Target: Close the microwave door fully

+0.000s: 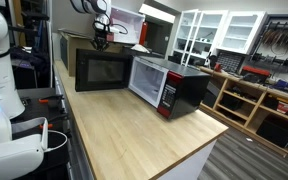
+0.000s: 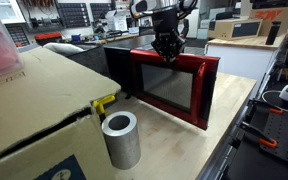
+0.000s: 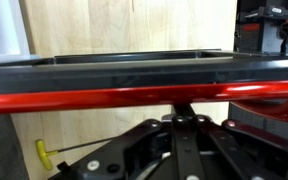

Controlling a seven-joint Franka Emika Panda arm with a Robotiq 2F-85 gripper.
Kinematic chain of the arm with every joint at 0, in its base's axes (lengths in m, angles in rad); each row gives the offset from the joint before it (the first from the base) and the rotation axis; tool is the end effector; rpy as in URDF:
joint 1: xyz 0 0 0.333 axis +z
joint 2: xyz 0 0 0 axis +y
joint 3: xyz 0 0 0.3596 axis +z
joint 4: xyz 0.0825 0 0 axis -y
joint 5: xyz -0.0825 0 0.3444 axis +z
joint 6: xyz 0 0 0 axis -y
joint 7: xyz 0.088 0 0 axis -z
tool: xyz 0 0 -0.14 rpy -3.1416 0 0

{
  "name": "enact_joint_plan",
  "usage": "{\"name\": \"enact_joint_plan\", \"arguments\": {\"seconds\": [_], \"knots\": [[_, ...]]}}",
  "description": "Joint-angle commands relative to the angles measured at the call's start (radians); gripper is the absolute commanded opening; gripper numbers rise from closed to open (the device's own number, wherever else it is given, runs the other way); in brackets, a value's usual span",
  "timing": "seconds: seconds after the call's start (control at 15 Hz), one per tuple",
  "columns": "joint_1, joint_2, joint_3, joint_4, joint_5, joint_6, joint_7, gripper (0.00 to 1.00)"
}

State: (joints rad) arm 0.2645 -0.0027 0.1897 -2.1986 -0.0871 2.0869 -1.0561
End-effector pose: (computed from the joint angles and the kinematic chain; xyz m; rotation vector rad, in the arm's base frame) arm 0.4357 0.2052 0.4097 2.2047 2.1754 -0.1954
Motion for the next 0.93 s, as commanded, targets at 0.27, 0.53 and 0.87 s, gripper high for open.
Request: {"name": "enact_joint_plan", "arguments": {"seconds": [0.27, 0.53, 0.87], "knots": [[-0.049, -0.022, -0.002, -0.043, -0.06, -0.017, -0.02, 0.0], [-0.069, -0.028, -0.011, -0.059, -0.119, -0.015, -0.008, 0.0], [-0.099, -0.055, -0.03, -0.085, -0.231, -0.006, 0.027, 0.0]]}}
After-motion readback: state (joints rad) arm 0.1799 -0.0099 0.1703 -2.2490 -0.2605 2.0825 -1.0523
